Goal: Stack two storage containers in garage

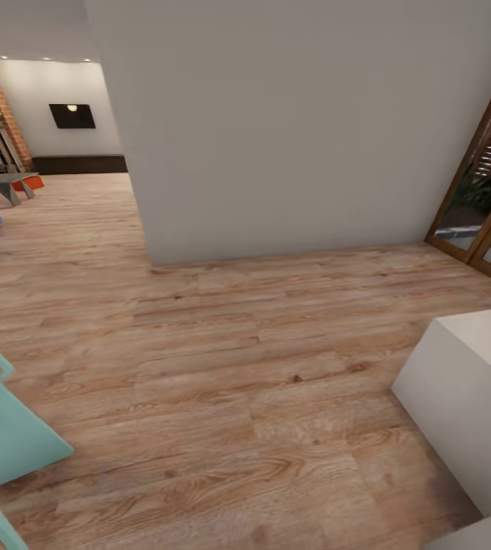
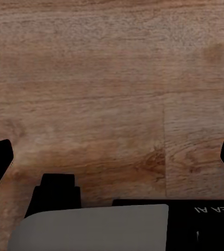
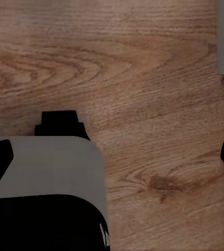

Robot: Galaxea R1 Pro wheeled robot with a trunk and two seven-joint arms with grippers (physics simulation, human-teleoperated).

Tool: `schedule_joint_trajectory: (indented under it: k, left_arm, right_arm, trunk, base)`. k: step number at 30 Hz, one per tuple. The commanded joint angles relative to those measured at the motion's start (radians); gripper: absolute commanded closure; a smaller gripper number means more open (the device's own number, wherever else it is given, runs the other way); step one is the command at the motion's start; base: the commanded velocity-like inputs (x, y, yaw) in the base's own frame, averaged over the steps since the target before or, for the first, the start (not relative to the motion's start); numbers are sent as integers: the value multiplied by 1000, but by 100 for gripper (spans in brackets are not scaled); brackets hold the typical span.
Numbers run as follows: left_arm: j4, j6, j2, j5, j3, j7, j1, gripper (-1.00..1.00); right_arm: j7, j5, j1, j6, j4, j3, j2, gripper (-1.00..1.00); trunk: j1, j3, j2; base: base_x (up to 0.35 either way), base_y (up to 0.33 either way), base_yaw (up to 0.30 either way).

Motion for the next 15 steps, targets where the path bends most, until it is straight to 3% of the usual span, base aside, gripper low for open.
schedule_joint_trajectory:
  k: [1,15]
  left_arm:
    - [1,-3,0,10,-8,-4,-1,-100]
    - [1,-3,1,10,-8,-4,-1,-100]
  right_arm:
    - [-1,-10,-1,-7,3,8,1,-100]
    - [-1,-10,-1,-5,3,9,1,-100]
  trunk:
    - [1,-1,0]
    - [1,-1,0]
  base:
    - [341,0,0]
    - [341,52,0]
